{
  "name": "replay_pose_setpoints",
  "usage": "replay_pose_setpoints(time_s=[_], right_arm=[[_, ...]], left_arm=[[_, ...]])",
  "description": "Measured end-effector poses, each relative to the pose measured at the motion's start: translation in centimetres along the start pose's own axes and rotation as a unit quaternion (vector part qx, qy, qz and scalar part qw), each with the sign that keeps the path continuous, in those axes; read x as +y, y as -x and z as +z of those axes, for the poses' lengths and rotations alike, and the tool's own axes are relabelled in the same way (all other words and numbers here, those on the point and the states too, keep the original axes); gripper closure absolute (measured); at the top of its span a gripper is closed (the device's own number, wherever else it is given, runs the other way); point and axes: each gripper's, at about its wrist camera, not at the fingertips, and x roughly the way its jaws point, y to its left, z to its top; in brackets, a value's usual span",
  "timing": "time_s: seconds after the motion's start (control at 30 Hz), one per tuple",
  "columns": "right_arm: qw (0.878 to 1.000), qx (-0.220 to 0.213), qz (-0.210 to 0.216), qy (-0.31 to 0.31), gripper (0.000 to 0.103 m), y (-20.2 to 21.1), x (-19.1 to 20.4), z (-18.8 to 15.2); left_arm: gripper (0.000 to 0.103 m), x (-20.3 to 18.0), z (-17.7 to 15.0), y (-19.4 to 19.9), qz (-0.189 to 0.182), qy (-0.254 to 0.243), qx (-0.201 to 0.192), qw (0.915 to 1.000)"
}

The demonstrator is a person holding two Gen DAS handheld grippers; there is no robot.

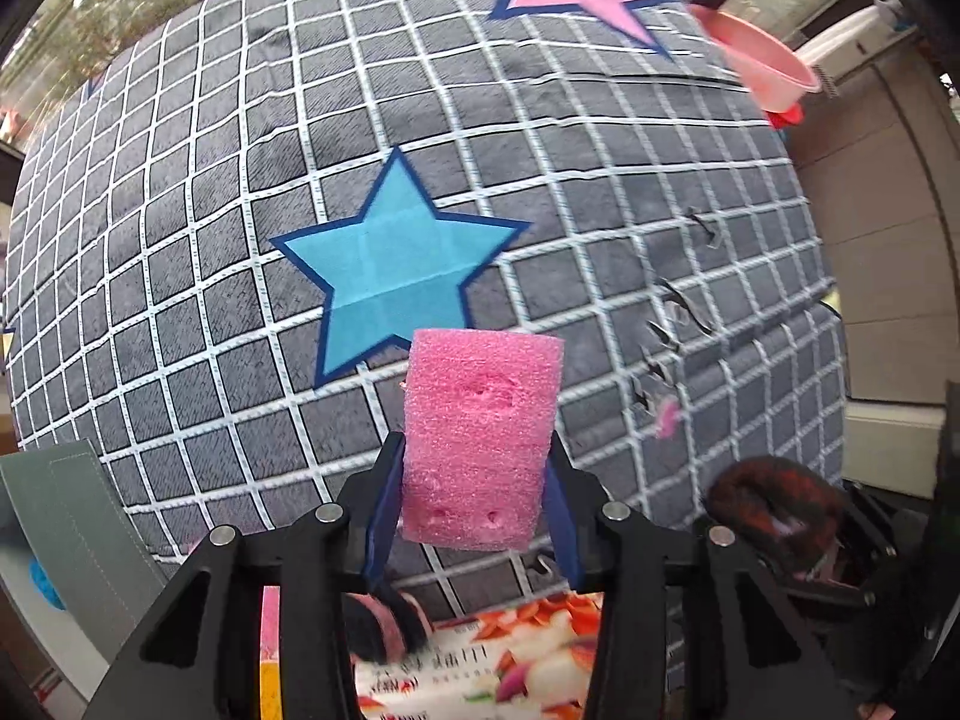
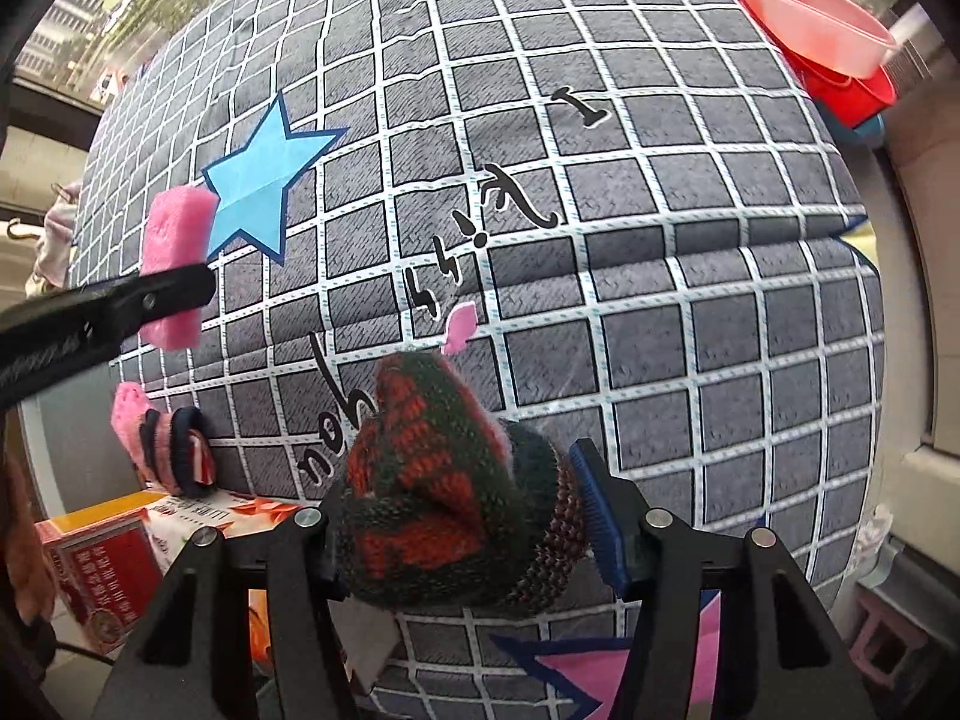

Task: Organize soft objects
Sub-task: 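Carry the pink sponge and knit hat with both tools over the white box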

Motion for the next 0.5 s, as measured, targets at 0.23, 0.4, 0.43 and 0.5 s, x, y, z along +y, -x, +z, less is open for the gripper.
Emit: replay_pose_setpoints(time_s=[0.23, 0.4, 0.43, 0.5], right_arm=[[0.999, -0.008, 0.015, -0.033, 0.043, 1.3, -1.3, -3.4], [0.999, -0.012, 0.013, -0.042, 0.043, 2.1, -0.7, -5.6], [0.999, -0.014, 0.011, -0.043, 0.043, 2.3, -0.7, -6.0], [0.999, -0.016, 0.008, -0.046, 0.043, 2.5, -0.2, -6.5]], left_arm=[[0.057, -1.2, -3.6, 2.3, -0.018, -0.03, -0.009, 0.9993], [0.057, -2.9, -6.7, 3.2, -0.034, -0.07, -0.008, 0.9969], [0.057, -3.2, -7.5, 3.5, -0.039, -0.08, -0.007, 0.996], [0.057, -3.6, -8.5, 3.8, -0.045, -0.093, -0.005, 0.9947]])
